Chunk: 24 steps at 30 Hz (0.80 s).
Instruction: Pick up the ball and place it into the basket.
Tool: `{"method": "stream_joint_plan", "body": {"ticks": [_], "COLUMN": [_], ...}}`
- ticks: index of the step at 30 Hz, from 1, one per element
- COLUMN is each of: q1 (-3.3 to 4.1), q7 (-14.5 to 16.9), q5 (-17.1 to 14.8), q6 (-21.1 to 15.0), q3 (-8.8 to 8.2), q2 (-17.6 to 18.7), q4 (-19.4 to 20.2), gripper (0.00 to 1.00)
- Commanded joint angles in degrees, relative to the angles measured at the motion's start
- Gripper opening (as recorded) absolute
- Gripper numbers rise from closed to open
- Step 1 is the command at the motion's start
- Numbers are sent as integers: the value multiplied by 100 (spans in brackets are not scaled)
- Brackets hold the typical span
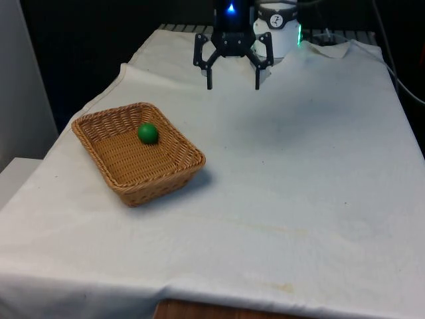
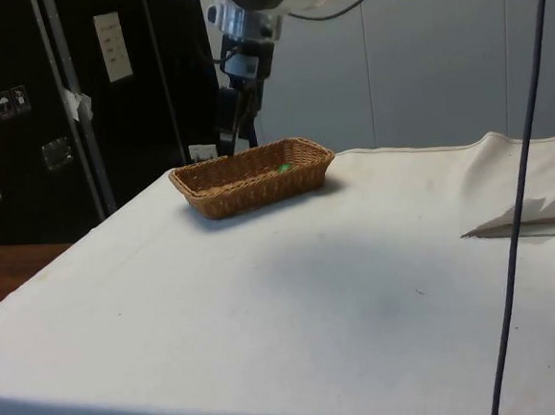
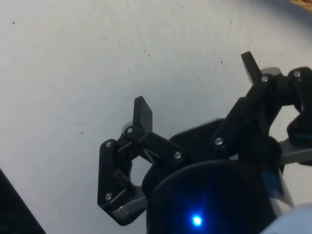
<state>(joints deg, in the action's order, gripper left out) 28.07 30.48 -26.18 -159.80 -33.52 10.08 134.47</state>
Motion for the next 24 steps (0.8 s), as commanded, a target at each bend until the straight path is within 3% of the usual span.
{"method": "stream_joint_plan", "body": {"ticks": [1,8,9,10,16,17,18,24], "q1": [34,69,0,69,57,0,57,46], "q7": [-109,-223,-86,-292,-544,-424,-579,-785], "q5": [155,458,292,596,1100,957,1175,1621], "q6": [-74,-80,-17,-69,-34,-6,-29,11], "q3": [-63,-86,6,-80,-29,69,-17,17], "q2": [80,97,17,80,-40,-115,-57,-160], "q4": [0,69,46,103,252,252,281,395], "gripper": [100,100,100,100,100,100,100,100]}}
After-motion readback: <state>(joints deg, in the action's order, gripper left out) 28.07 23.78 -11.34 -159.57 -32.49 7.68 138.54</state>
